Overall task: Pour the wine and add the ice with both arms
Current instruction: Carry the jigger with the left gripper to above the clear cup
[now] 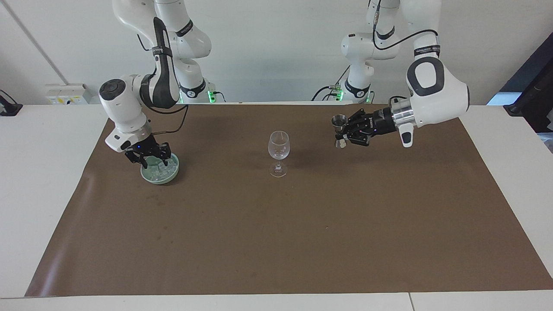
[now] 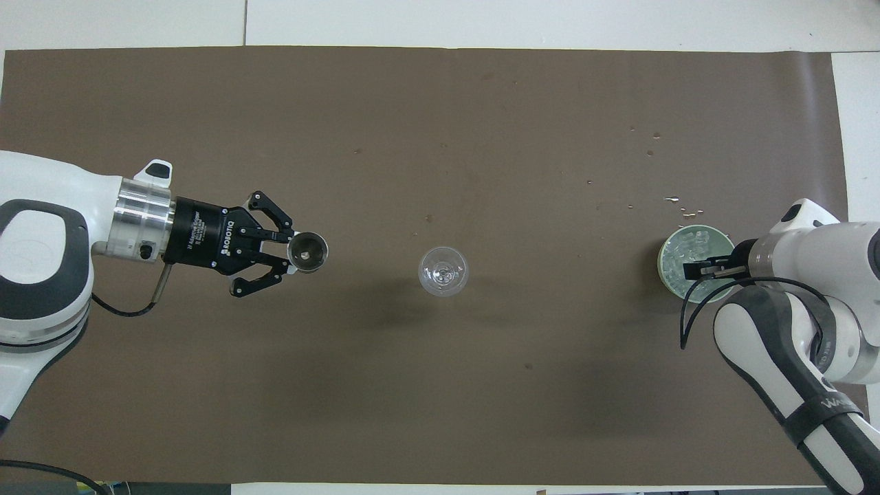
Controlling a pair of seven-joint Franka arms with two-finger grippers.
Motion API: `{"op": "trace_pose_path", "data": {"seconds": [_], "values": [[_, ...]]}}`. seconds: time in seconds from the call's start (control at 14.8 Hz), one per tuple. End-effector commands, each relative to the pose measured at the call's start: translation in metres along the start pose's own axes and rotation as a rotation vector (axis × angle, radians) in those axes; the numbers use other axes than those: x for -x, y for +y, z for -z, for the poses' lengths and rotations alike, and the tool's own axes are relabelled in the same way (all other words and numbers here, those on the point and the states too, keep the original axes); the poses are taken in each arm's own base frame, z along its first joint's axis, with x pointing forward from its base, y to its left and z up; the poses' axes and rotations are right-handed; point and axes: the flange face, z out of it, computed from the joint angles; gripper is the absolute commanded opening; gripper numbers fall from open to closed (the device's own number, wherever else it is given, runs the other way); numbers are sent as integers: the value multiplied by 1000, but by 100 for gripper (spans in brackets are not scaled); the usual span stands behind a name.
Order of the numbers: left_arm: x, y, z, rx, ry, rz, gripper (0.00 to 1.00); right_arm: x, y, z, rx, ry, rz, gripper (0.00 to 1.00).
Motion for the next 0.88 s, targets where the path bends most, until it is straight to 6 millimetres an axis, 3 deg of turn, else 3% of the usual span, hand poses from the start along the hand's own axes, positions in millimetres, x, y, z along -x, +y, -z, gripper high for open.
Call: {"op": "trace_pose_path", "data": {"seconds": [0.0, 0.34, 0.41, 0.54, 0.81], "values": [[28, -2, -28, -1, 105, 20, 0, 6, 0, -3, 0, 18, 18, 73], [65, 9, -74, 75, 221, 84, 0, 10, -3, -7, -3, 12, 24, 67], [71, 12, -79, 82, 264, 90, 0, 9, -9, -7, -4, 11, 36, 58], [75, 16, -80, 87, 319, 105, 0, 10, -14, -8, -5, 9, 45, 58], [91, 15, -100, 78, 427, 106, 0, 10, -14, -8, -5, 9, 45, 56]]}}
